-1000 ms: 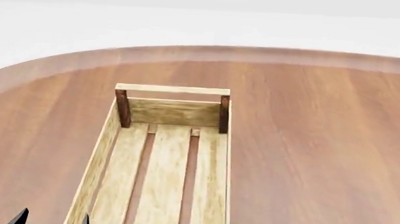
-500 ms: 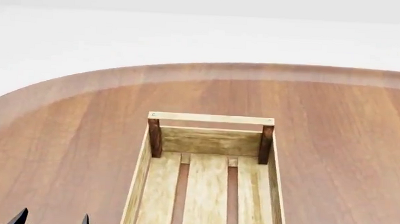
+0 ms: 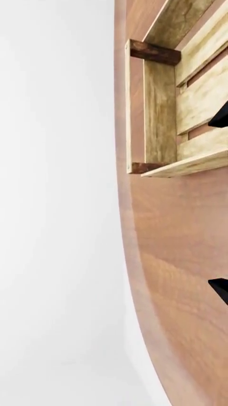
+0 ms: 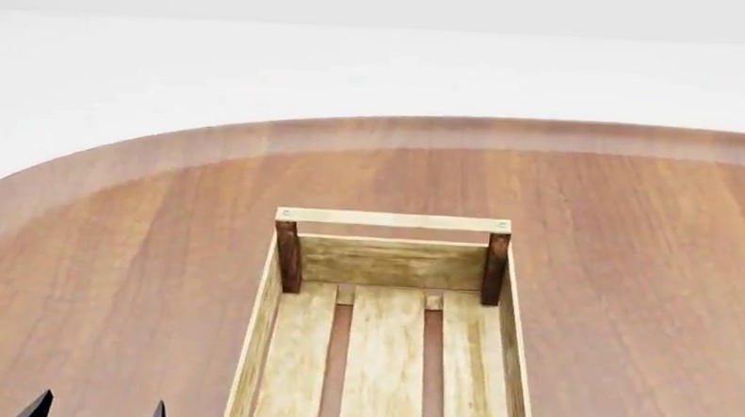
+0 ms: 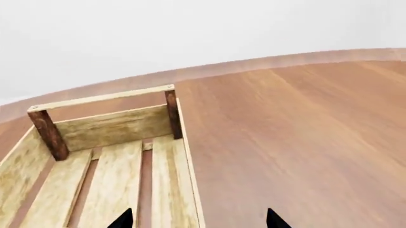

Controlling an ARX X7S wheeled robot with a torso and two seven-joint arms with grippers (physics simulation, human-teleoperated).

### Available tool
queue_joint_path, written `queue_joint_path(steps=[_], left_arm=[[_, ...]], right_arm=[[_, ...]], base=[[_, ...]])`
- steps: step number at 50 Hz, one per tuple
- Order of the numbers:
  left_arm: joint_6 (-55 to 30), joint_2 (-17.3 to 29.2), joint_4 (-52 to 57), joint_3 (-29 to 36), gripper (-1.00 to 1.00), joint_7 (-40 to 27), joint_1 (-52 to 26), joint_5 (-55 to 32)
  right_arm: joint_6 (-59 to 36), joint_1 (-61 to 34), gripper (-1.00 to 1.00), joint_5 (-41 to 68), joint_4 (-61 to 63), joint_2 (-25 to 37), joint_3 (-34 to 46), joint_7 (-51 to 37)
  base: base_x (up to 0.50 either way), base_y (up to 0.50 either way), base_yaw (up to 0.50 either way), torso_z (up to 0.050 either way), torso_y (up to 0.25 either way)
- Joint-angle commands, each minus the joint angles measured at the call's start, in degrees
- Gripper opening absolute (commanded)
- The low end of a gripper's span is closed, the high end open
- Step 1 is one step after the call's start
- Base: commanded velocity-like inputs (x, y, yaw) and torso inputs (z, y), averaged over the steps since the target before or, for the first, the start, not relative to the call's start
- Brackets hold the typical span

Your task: Pick up the cream cheese and put it in the tray.

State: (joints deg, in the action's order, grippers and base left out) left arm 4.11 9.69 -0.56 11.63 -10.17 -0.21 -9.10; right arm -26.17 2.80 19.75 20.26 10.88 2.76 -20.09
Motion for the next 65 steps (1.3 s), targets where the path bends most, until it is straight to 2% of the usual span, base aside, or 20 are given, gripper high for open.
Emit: queue_joint_path(steps=[1,19,27,44,65], left_arm=[[-0.2,0.3,-0.2,0.3,1.00,-0.6,-0.2,-0.3],[0.1,0.7,-0.5,0.9,1.00,-1.2,-0.3,-0.4],[0.2,0.8,-0.8,1.2,1.00,-1.5,-0.3,-0.5],[-0.2,1.2,-0.8,1.8,1.00,-2.1,-0.5,-0.8],[0.3,1.6,-1.3,2.5,1.00,-2.6,-0.6,-0.9]], right_arm=[[-12.0,2.4,1.00,7.3,10.7,0.6,-7.8,-6.2],[-17.6,4.9,1.00,11.4,19.6,2.9,-14.3,-10.9],[-17.0,7.4,1.00,12.7,21.6,3.6,-18.8,-11.6],[-17.5,10.3,1.00,16.5,19.2,4.2,-28.8,-13.5],[-15.2,13.0,1.00,16.3,13.9,3.2,-33.6,-14.2]], base=[[0.00,0.00,0.00,0.000,0.000],[0.00,0.00,0.00,0.000,0.000],[0.00,0.00,0.00,0.000,0.000],[0.00,0.00,0.00,0.000,0.000],[0.00,0.00,0.00,0.000,0.000]])
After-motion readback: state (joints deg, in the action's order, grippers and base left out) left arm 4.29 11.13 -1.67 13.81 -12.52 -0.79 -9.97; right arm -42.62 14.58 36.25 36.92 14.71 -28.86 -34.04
